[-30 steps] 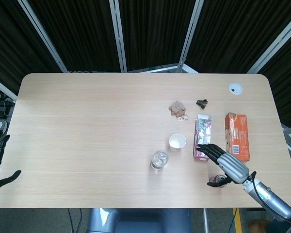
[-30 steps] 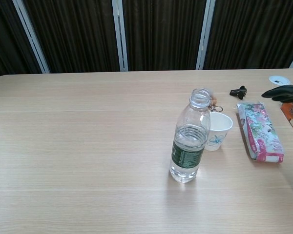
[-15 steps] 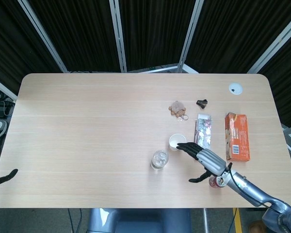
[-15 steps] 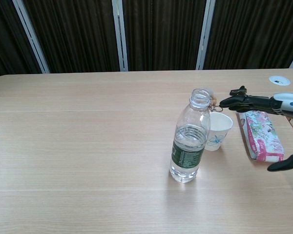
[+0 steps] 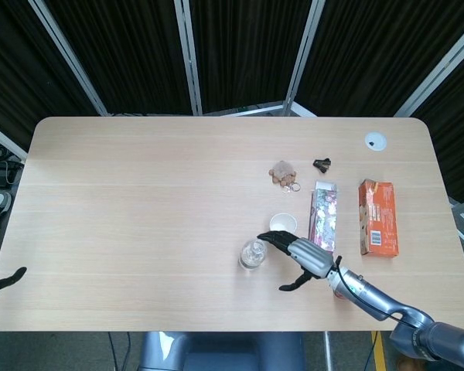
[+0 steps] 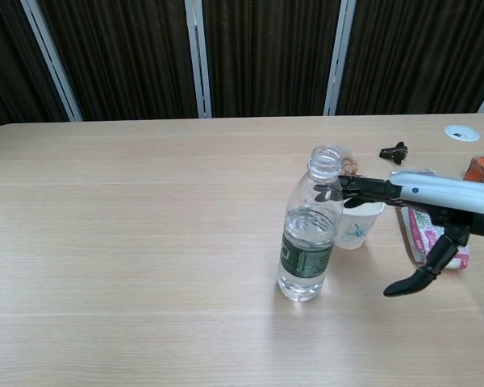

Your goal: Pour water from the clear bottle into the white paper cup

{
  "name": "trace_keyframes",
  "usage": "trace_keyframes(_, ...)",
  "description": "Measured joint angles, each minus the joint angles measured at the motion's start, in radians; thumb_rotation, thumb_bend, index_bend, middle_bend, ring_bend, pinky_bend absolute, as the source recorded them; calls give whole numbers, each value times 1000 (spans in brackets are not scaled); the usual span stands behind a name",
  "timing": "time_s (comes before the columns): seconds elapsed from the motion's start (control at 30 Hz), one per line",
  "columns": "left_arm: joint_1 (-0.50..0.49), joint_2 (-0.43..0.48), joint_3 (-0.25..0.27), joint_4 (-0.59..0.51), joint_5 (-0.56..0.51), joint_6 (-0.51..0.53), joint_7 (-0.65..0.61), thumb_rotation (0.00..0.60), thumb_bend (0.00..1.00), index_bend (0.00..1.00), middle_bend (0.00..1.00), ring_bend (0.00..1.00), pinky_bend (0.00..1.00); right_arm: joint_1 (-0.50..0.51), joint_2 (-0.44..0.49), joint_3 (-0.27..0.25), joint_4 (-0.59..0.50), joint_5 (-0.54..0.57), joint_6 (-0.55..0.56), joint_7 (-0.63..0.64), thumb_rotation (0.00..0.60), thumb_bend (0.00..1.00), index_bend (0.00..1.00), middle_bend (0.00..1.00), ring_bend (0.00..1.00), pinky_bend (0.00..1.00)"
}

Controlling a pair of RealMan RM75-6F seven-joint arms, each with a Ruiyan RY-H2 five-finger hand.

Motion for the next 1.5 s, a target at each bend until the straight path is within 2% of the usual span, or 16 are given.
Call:
trace_keyframes(0.73,-13,-11,-3,6,-30,-17,20,600,0,0,0,0,0,57,-102,-13,80,79,-26,92,600,0,0,71,9,141)
trace_keyframes(1.5,-20,-11,-2,8,-46,-24,24,600,0,0,0,0,0,112,-182,47,68,182,-109,46,600,0,0,71,9,154)
